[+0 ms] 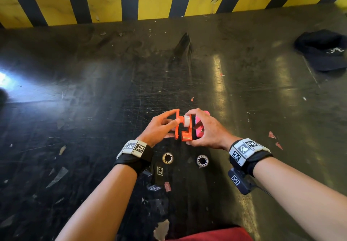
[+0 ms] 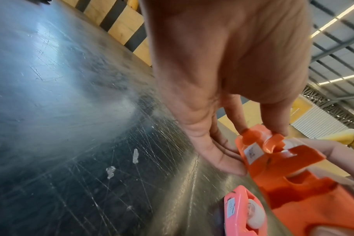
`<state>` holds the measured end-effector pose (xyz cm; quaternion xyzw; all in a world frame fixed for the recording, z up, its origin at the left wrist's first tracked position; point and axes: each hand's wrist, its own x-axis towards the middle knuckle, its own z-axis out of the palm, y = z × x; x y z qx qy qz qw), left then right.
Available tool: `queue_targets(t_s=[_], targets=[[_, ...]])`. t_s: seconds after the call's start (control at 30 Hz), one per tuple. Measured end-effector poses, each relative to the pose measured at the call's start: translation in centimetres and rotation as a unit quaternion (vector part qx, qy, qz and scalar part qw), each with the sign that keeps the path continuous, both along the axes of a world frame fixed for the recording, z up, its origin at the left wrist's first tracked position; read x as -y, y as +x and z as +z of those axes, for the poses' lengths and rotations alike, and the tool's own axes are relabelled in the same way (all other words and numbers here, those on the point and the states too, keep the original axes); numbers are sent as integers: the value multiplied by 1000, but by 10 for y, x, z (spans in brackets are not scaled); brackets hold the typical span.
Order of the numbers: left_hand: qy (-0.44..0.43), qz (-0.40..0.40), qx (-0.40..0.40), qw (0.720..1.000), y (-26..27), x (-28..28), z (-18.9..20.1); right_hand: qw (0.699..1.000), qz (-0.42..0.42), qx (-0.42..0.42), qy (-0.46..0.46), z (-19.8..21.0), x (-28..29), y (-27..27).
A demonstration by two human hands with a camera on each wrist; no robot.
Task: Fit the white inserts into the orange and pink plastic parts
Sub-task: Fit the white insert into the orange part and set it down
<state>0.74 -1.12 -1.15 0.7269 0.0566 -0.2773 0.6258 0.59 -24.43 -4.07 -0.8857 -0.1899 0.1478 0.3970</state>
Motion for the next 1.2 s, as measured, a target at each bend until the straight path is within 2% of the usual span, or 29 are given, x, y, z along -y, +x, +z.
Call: queue_targets(t_s=[0.4, 0.87, 1.03, 1.2], targets=[[6, 5, 10, 1000, -12, -3, 7, 1000, 4, 2, -18, 9, -4, -7], [-18, 27, 29, 999, -18, 1, 10, 1000, 14, 8, 6, 17, -8, -7], [14, 69, 47, 996, -19, 6, 8, 1000, -5, 13, 4, 15, -6, -7], [91, 39, 103, 990, -21, 12, 6, 1000, -6, 10, -14, 13, -3, -3]])
